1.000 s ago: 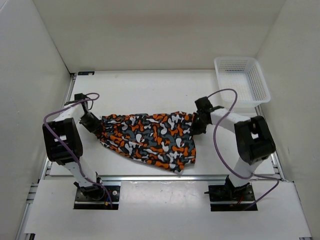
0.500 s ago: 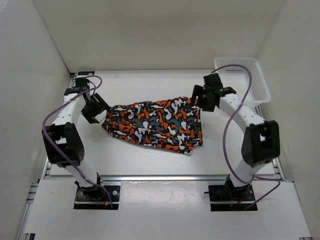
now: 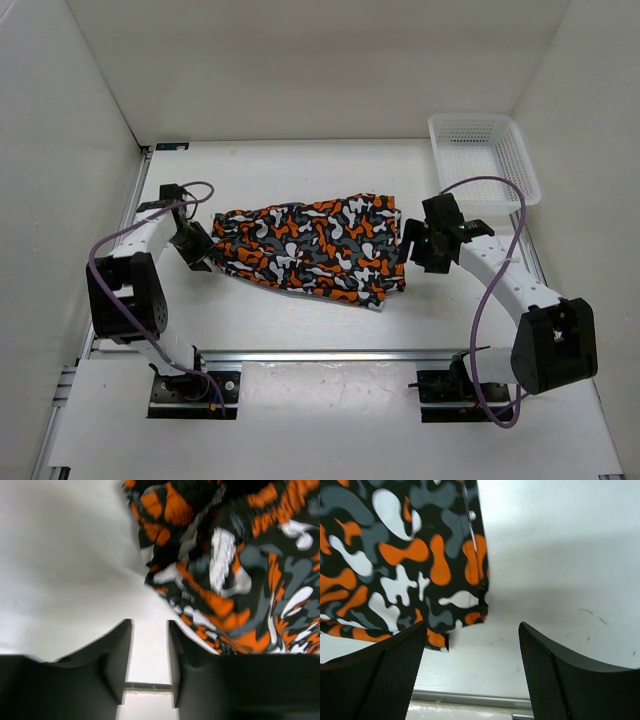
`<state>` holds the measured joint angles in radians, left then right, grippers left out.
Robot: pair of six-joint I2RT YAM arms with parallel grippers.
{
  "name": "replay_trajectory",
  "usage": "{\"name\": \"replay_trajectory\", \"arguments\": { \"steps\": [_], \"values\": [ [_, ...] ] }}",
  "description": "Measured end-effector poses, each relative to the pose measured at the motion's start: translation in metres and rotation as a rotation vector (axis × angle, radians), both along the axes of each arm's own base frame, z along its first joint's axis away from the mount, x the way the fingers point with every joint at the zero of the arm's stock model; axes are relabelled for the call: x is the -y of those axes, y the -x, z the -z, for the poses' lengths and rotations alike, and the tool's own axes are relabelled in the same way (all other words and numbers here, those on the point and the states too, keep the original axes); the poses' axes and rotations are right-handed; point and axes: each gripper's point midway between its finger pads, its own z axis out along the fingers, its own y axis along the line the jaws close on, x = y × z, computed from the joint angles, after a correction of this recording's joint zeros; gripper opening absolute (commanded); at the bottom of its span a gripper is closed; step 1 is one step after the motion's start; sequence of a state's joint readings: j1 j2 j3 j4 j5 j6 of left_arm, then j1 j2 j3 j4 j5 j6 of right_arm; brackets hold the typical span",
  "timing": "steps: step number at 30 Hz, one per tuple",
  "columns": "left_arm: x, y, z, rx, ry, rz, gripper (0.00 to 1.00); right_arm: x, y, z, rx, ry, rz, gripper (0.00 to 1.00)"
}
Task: Fold and stack the shorts
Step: Fold the shorts
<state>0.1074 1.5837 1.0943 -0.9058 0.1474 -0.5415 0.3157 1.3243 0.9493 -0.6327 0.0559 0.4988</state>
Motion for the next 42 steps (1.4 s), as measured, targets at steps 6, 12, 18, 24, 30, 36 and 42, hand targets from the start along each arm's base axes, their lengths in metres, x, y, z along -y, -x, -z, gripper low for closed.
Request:
{"name": "replay_trajectory", "arguments": {
  "steps": [6, 12, 18, 24, 30, 36, 42],
  "values": [
    [0.006, -0.009, 0.031, -0.049, 0.031, 0.033, 0.6, 0.004, 0.017, 0.01, -0.04, 0.002, 0.005, 0.78],
    [0.007, -0.027, 0.032, -0.023, 0.022, 0.046, 0.57, 0.004, 0.019, 0.009, -0.035, -0.002, 0.009, 0.78],
    [0.01, -0.048, 0.029, 0.024, -0.007, 0.07, 0.49, 0.004, 0.019, 0.01, -0.036, -0.002, 0.009, 0.78],
    [0.01, -0.049, 0.047, -0.02, -0.039, 0.08, 0.4, 0.005, 0.021, 0.012, -0.044, 0.001, 0.009, 0.77],
    [0.011, -0.059, 0.05, -0.016, -0.064, 0.091, 0.16, 0.005, 0.023, 0.014, -0.051, 0.003, 0.01, 0.77],
    [0.014, -0.062, 0.046, 0.001, -0.068, 0.096, 0.1, 0.007, 0.027, 0.018, -0.064, 0.007, 0.011, 0.77],
    [0.013, -0.058, 0.021, 0.059, -0.087, 0.093, 0.1, 0.006, 0.027, 0.016, -0.06, 0.003, 0.009, 0.77]
  ]
}}
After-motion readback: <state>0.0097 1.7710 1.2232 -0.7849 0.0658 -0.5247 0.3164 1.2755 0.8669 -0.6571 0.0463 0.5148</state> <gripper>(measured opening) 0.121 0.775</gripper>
